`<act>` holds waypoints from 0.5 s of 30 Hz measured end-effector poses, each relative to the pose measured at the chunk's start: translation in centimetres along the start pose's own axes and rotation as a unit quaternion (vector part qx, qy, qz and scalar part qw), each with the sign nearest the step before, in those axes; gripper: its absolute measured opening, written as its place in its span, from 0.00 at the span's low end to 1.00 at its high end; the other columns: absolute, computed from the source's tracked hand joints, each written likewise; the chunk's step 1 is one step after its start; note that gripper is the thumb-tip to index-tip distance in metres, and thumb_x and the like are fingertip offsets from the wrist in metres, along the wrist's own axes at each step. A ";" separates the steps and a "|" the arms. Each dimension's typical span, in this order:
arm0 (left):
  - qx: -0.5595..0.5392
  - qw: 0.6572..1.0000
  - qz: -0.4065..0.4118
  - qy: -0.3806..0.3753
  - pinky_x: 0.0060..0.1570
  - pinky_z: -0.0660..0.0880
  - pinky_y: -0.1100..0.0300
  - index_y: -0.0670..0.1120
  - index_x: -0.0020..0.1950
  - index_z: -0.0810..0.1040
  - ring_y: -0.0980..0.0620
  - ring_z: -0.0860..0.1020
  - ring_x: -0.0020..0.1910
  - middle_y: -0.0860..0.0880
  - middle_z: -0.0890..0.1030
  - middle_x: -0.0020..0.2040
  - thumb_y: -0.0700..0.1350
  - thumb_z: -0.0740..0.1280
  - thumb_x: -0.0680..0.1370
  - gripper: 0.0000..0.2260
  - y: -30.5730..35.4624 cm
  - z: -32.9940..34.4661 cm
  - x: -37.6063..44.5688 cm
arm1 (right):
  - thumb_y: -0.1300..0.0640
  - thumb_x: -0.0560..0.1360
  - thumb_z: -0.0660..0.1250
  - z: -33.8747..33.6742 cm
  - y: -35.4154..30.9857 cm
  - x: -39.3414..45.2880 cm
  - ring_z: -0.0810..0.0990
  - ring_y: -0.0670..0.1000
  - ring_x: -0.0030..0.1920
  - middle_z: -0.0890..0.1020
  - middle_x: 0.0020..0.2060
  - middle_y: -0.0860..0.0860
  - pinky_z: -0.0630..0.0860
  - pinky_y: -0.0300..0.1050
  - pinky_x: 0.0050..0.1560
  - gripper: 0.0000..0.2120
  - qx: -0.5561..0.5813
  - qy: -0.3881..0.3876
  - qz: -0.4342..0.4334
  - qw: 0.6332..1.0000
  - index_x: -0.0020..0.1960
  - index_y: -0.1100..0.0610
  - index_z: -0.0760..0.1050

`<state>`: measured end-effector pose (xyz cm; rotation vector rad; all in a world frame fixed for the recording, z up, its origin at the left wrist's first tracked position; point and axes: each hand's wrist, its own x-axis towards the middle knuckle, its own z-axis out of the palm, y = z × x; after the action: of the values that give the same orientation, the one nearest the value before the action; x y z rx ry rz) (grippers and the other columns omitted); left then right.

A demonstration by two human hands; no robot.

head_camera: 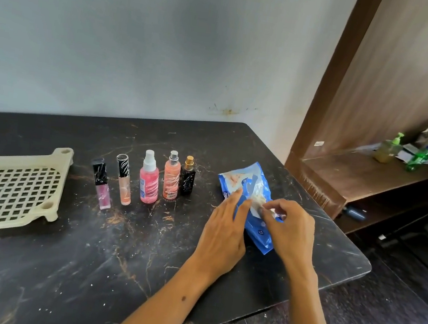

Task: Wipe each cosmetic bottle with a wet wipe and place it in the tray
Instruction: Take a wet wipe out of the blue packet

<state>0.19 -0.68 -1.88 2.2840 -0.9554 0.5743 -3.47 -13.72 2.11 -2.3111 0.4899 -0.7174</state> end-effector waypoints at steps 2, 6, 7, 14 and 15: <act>-0.002 1.000 -0.008 0.010 0.63 0.71 0.50 0.44 0.69 0.59 0.41 0.68 0.69 0.38 0.67 0.71 0.41 0.49 0.72 0.24 0.1 -0.2 0.1 | 0.59 0.72 0.74 -0.4 -0.2 0.0 0.78 0.44 0.41 0.82 0.41 0.46 0.75 0.38 0.42 0.05 0.044 0.020 0.000 0.999 0.42 0.50 0.81; -0.007 0.999 -0.020 0.029 0.62 0.72 0.50 0.43 0.69 0.60 0.41 0.71 0.67 0.39 0.68 0.70 0.41 0.48 0.71 0.25 0.3 -0.6 -0.1 | 0.63 0.72 0.73 -1.3 -1.1 0.0 0.81 0.44 0.38 0.82 0.36 0.44 0.76 0.33 0.40 0.06 0.155 0.048 0.037 0.986 0.40 0.53 0.80; -0.011 0.999 -0.021 0.034 0.62 0.72 0.50 0.44 0.69 0.61 0.42 0.71 0.66 0.39 0.69 0.70 0.41 0.48 0.72 0.25 0.4 -0.7 -0.1 | 0.63 0.72 0.73 -1.4 -1.2 0.0 0.81 0.44 0.37 0.82 0.36 0.44 0.76 0.31 0.38 0.06 0.181 0.054 0.048 0.981 0.40 0.53 0.80; -0.146 0.980 -0.074 0.109 0.66 0.67 0.59 0.44 0.69 0.64 0.52 0.69 0.66 0.45 0.69 0.68 0.37 0.54 0.76 0.21 0.3 -2.4 -0.3 | 0.65 0.75 0.70 -2.6 -2.7 0.1 0.82 0.43 0.34 0.84 0.33 0.46 0.78 0.34 0.34 0.06 0.415 0.036 0.130 0.900 0.46 0.56 0.76; -0.158 0.976 -0.085 0.126 0.65 0.67 0.60 0.43 0.68 0.65 0.53 0.69 0.65 0.46 0.70 0.66 0.35 0.56 0.75 0.21 0.1 -2.9 -0.6 | 0.65 0.75 0.70 -2.3 -3.1 0.0 0.83 0.44 0.34 0.84 0.34 0.47 0.79 0.35 0.35 0.06 0.428 0.017 0.135 0.893 0.49 0.57 0.75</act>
<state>-0.74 1.49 -0.08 1.9311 -0.6678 0.5759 -4.45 -12.59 5.70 -1.3739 0.3873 -0.6563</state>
